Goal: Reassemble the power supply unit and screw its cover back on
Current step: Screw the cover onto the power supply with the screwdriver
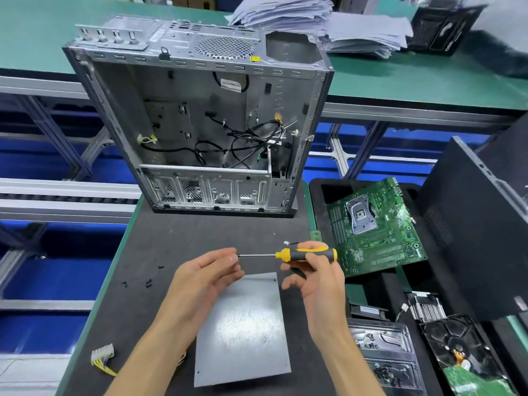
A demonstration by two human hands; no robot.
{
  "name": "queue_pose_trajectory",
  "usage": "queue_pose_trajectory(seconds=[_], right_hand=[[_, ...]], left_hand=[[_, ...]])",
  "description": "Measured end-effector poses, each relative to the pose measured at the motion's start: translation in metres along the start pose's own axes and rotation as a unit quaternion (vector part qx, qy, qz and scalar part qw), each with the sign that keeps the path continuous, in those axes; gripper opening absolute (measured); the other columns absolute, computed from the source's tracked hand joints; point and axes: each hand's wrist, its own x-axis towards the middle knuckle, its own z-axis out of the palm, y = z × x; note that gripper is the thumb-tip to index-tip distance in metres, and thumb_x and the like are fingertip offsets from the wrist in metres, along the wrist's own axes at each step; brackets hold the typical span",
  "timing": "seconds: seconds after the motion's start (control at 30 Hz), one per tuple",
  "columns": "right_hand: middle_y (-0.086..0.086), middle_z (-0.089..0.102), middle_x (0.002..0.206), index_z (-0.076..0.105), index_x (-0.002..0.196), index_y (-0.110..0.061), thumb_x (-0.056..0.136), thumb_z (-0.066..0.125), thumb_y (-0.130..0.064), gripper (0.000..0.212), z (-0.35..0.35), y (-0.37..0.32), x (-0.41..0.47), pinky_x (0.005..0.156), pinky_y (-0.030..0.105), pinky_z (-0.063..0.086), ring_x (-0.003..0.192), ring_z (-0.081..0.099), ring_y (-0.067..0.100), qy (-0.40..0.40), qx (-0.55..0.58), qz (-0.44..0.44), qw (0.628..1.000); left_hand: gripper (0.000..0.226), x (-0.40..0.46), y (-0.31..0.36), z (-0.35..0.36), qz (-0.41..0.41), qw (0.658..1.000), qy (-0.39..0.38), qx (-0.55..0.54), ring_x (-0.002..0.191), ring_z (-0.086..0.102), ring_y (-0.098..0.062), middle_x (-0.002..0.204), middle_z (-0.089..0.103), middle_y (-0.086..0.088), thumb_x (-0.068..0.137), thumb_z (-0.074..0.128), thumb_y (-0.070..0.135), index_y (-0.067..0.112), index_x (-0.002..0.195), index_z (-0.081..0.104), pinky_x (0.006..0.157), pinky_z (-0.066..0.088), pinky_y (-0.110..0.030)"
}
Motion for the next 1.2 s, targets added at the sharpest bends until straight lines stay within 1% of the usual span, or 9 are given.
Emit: queue_pose_trajectory(seconds=[0.13,0.23,0.6,0.77,0.9,0.97,1.03,1.13,1.2], right_hand=[[0.023,0.073,0.089,0.061,0.099,-0.002,0.097,0.052,-0.001,0.01,-0.001,0.003,-0.001,0.046,0.032,0.05,0.068,0.067,0.028,0.002,-0.008,0.0,1.0],[0.022,0.073,0.088,0.062,0.097,-0.002,0.1,0.043,0.006,0.021,-0.001,0.002,0.0,0.046,0.032,0.05,0.067,0.067,0.028,0.01,-0.007,0.005,1.0],[0.019,0.07,0.084,0.063,0.095,-0.006,0.102,0.04,0.002,0.025,0.002,0.003,0.004,0.047,0.032,0.05,0.067,0.065,0.024,0.04,0.021,0.014,0.999],[0.016,0.07,0.083,0.061,0.097,-0.006,0.098,0.048,-0.005,0.013,0.004,0.004,0.009,0.047,0.033,0.05,0.068,0.064,0.025,0.038,0.033,0.005,0.999],[0.019,0.068,0.082,0.062,0.096,-0.008,0.089,0.053,-0.012,0.012,0.0,0.002,0.014,0.046,0.033,0.05,0.067,0.062,0.027,0.05,0.036,-0.008,0.998],[0.019,0.069,0.081,0.065,0.092,-0.012,0.085,0.054,-0.015,0.014,-0.003,-0.001,0.017,0.046,0.033,0.05,0.066,0.062,0.026,0.053,0.028,-0.02,0.998],[0.018,0.069,0.078,0.071,0.083,-0.021,0.083,0.052,-0.016,0.019,-0.005,-0.005,0.018,0.045,0.033,0.05,0.063,0.061,0.025,0.051,-0.002,-0.041,0.998],[0.016,0.068,0.073,0.069,0.076,-0.026,0.084,0.05,-0.016,0.023,-0.01,-0.012,0.02,0.043,0.033,0.049,0.059,0.06,0.024,0.034,-0.079,-0.083,0.993],[0.012,0.068,0.07,0.064,0.081,-0.019,0.083,0.051,-0.016,0.013,-0.012,-0.014,0.021,0.042,0.032,0.049,0.058,0.062,0.023,0.019,-0.131,-0.119,0.984]], left_hand=[[0.025,0.004,-0.003,0.001,-0.029,0.998,0.003,-0.051,0.074,0.073,-0.02,0.083,0.073,-0.011,0.065,0.08,0.015,0.003,0.088,0.082,0.07,0.06,-0.026],[0.027,0.006,-0.002,0.0,-0.037,0.998,-0.004,-0.058,0.078,0.074,-0.021,0.086,0.074,-0.012,0.066,0.082,0.015,0.003,0.09,0.082,0.073,0.061,-0.027],[0.034,0.01,-0.001,0.006,-0.023,0.999,-0.017,-0.028,0.083,0.074,-0.024,0.09,0.075,-0.015,0.065,0.089,0.014,0.003,0.095,0.081,0.075,0.061,-0.029],[0.032,0.01,0.002,0.008,-0.017,0.999,-0.037,-0.006,0.09,0.074,-0.026,0.098,0.075,-0.017,0.073,0.08,0.02,0.006,0.103,0.08,0.077,0.06,-0.027],[0.024,0.006,0.001,0.007,0.024,0.995,-0.027,0.098,0.096,0.074,-0.024,0.102,0.077,-0.012,0.081,0.078,0.029,0.021,0.104,0.081,0.076,0.058,-0.023],[0.011,0.006,-0.004,0.005,0.079,0.974,0.003,0.212,0.093,0.073,-0.015,0.098,0.078,-0.001,0.09,0.076,0.026,0.032,0.099,0.08,0.075,0.057,-0.021],[0.014,0.007,-0.013,0.004,0.145,0.932,0.021,0.332,0.093,0.069,-0.007,0.096,0.075,0.013,0.091,0.074,0.024,0.036,0.096,0.077,0.081,0.054,-0.019],[0.03,0.007,-0.027,0.004,0.24,0.808,0.004,0.538,0.11,0.053,0.003,0.109,0.061,0.026,0.085,0.079,0.034,0.035,0.113,0.068,0.1,0.031,-0.018],[0.051,0.008,-0.034,0.002,0.231,0.757,-0.031,0.61,0.121,0.04,0.001,0.124,0.051,0.026,0.081,0.08,0.044,0.034,0.127,0.06,0.107,0.018,-0.017]])
